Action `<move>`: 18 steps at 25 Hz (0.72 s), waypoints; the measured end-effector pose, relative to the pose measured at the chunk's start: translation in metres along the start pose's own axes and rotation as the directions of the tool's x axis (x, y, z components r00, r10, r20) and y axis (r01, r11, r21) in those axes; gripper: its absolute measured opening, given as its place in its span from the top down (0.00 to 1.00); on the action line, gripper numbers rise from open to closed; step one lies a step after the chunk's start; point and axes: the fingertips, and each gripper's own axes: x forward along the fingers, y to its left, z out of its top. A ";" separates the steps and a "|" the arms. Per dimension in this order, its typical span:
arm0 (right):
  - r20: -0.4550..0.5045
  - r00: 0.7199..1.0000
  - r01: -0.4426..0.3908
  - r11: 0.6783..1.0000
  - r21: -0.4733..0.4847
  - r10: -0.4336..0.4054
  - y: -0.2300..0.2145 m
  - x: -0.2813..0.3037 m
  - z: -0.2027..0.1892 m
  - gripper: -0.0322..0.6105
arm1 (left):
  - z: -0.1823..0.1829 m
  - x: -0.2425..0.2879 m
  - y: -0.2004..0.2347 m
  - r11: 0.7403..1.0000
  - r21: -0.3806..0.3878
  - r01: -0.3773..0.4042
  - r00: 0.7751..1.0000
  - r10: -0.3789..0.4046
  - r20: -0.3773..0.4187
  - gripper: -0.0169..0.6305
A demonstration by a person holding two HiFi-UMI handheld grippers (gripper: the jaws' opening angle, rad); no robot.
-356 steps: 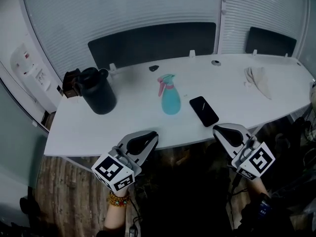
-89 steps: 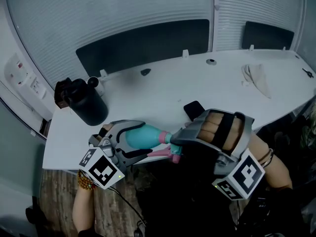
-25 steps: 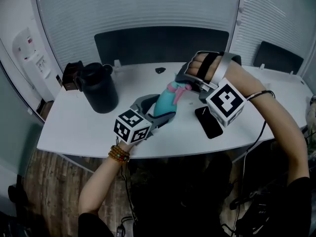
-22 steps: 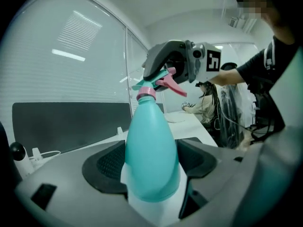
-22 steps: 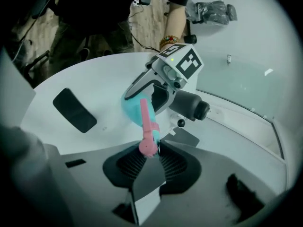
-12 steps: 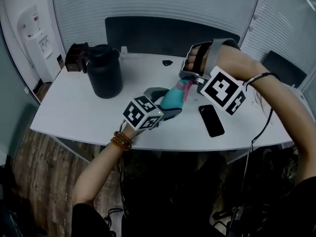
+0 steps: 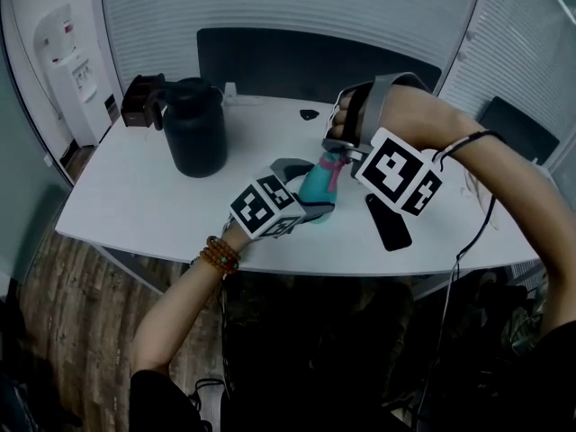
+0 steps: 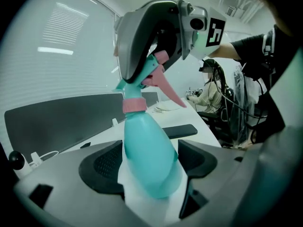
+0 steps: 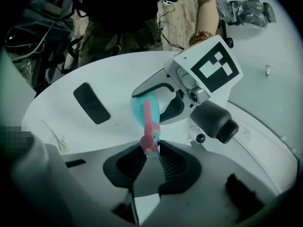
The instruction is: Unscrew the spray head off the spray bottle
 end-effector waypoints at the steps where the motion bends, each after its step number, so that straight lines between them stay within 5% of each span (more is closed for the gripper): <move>1: 0.008 1.000 -0.005 1.000 0.004 0.005 -0.001 -0.001 0.001 0.82 | 0.003 -0.003 0.001 1.000 0.004 -0.007 1.000 0.007 0.010 0.43; 10: 0.008 0.998 -0.059 0.998 0.030 0.059 -0.004 -0.011 0.002 0.82 | 0.011 -0.016 0.007 0.998 0.038 -0.041 0.999 0.040 0.030 0.43; 18: 0.000 0.999 0.041 0.986 0.160 -0.041 -0.005 -0.028 -0.013 0.82 | 0.006 -0.043 0.019 0.997 0.015 -0.076 0.995 0.075 0.059 0.43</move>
